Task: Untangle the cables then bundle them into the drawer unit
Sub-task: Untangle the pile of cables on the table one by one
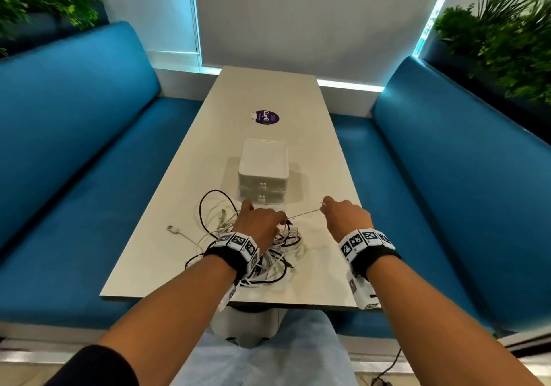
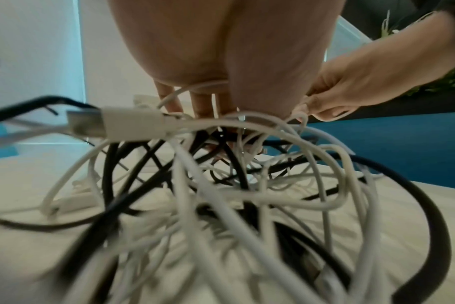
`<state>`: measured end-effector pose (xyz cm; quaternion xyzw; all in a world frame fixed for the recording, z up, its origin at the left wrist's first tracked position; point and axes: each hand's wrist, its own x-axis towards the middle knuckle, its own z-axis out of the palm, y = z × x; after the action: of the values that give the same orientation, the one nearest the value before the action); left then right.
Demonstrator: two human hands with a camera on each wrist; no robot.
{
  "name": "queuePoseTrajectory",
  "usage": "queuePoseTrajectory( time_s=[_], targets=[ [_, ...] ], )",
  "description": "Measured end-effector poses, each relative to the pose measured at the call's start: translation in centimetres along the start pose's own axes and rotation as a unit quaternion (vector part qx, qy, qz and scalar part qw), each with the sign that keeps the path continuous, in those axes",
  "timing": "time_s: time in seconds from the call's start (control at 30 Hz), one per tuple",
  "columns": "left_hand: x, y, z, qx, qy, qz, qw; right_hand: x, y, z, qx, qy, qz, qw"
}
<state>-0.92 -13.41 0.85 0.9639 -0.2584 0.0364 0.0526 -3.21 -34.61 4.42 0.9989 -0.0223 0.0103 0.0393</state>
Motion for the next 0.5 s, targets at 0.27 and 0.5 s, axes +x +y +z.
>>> queuePoseTrajectory(
  time_s=[0.27,0.5],
  targets=[
    [-0.6,-0.6,0.9,-0.013,-0.001,-0.023,1.0,-0.2,-1.7,1.0,0.109,-0.034,0.027,0.993],
    [-0.2,0.7,0.6,0.001,0.018,-0.018,1.0,-0.5,-6.4,1.7,0.21,-0.075,-0.1,0.97]
  ],
)
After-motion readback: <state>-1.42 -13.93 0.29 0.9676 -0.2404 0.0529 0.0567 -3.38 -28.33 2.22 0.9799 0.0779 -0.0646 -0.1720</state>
